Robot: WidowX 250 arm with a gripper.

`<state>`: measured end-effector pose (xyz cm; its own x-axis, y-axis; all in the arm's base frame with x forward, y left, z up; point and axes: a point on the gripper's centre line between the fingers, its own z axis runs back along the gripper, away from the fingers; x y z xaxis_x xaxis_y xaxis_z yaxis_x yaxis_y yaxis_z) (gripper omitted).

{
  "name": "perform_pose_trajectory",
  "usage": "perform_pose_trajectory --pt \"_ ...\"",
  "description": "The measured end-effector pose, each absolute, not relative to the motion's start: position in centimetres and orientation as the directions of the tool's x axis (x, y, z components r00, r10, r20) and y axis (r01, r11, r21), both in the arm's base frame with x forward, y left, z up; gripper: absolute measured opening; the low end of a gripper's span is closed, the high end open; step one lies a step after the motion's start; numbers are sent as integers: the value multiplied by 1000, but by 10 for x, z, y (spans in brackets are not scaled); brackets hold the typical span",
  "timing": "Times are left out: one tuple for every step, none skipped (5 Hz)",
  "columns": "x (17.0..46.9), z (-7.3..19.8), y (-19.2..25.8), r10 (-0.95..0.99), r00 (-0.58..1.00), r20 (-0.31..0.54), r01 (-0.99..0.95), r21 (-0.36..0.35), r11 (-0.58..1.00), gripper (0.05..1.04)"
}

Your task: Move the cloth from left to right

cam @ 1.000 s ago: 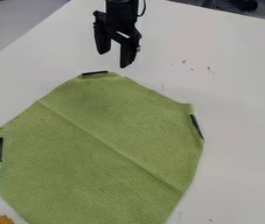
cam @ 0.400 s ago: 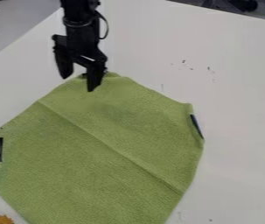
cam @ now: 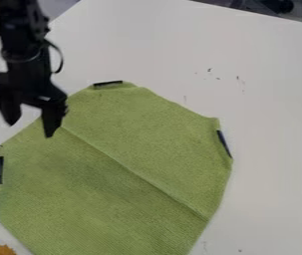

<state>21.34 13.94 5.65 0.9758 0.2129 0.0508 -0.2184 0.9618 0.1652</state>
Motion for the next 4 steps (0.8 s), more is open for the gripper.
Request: perform_pose_trajectory --pt "185 51 143 297 953 61 -303 163 939 999" --pt "162 39 149 357 932 64 -363 158 918 999" --pt "156 34 155 366 926 88 -376 164 912 999" --pt "158 24 162 351 932 90 -362 163 918 999"
